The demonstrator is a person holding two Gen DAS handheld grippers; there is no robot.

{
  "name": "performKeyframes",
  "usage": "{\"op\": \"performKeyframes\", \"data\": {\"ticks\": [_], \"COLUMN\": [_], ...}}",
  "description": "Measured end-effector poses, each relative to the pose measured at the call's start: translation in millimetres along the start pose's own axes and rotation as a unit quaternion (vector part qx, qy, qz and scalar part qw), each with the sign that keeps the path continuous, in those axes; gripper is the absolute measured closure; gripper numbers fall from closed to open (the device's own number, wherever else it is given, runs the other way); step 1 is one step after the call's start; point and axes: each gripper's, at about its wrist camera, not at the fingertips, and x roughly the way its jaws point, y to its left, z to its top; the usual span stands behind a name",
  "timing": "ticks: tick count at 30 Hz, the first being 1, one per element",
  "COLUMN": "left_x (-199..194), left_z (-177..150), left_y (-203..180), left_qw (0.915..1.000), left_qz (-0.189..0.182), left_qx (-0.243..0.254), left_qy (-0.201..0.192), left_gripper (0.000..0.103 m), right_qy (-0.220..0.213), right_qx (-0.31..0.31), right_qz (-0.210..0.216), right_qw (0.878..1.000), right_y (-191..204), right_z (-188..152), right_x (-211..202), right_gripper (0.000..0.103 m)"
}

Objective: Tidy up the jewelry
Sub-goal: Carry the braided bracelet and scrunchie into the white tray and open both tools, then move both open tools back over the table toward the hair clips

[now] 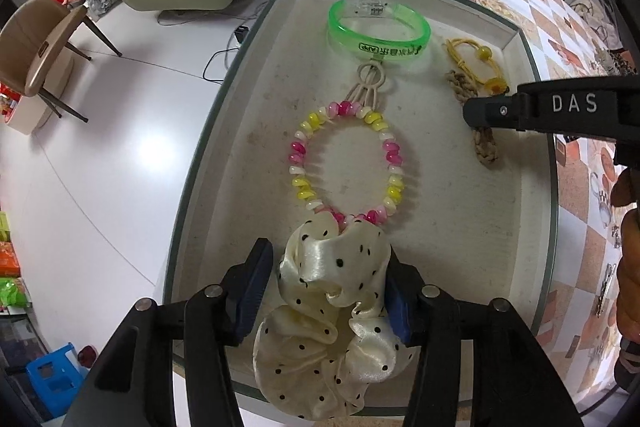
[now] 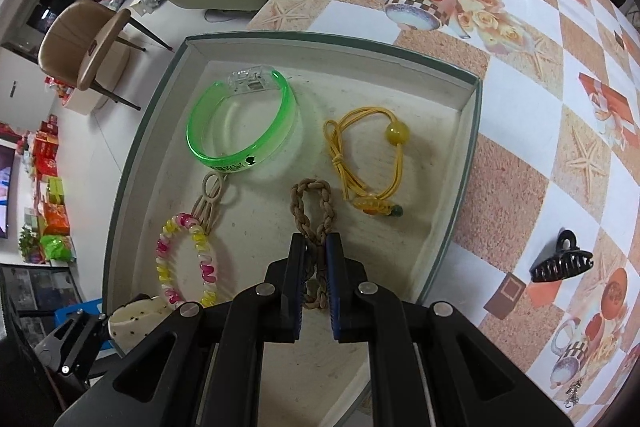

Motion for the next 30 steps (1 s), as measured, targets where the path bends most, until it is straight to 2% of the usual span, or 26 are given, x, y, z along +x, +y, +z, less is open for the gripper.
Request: {"op": "performKeyframes", "data": {"ticks": [4,8,10,11,12,13,14,18,23,25,26,29,30], "left_x": [-2,-7,-9,-10,-11,-13,-16,-25,-36,-41,-44,-53,-55], "left_z": [0,0,0,0,-1,-1,-2,-1,1,3,6,10,12], "left_y": [-1,-6,-9,-10,-11,-12,-13,-22,-39,-46,-48,-66,-70], "left_qw": [1.0000,0.9999,0.9998,0.9997,0.9997,0.9996,0.9993,0.9988,0.9984,0.9977,0.9973,0.9955,0.9949], "left_qz": [0.007,0.013,0.015,0.018,0.020,0.023,0.028,0.033,0.021,0.014,0.012,0.005,0.002], "left_qx": [0.004,0.010,0.013,0.014,0.016,0.017,0.018,0.032,0.048,0.060,0.065,0.085,0.090], "left_qy": [0.002,-0.002,-0.003,-0.004,-0.004,-0.006,-0.014,-0.019,-0.022,-0.030,-0.032,-0.043,-0.045], "left_gripper": [0.046,0.046,0.046,0.042,0.032,0.011,0.007,0.007,0.007,0.006,0.000,0.000,0.000], "right_qy": [0.006,0.002,-0.005,-0.008,-0.012,-0.016,-0.020,-0.035,-0.051,-0.056,-0.060,-0.070,-0.073], "right_qx": [0.004,0.016,0.022,0.025,0.028,0.032,0.036,0.054,0.076,0.088,0.096,0.121,0.132], "right_qz": [0.008,0.029,0.043,0.048,0.053,0.057,0.061,0.074,0.074,0.074,0.074,0.070,0.067], "right_qw": [1.000,0.999,0.999,0.999,0.998,0.998,0.997,0.995,0.993,0.992,0.991,0.988,0.986], "right_y": [-2,-7,-12,-13,-15,-17,-19,-31,-48,-60,-67,-90,-100], "right_z": [1,3,3,3,3,2,1,-3,-11,-17,-21,-33,-38], "right_x": [0,-7,-14,-17,-21,-26,-31,-50,-75,-85,-90,-105,-109], "right_gripper": [0.089,0.064,0.062,0.060,0.056,0.055,0.052,0.044,0.040,0.032,0.030,0.029,0.025]}}
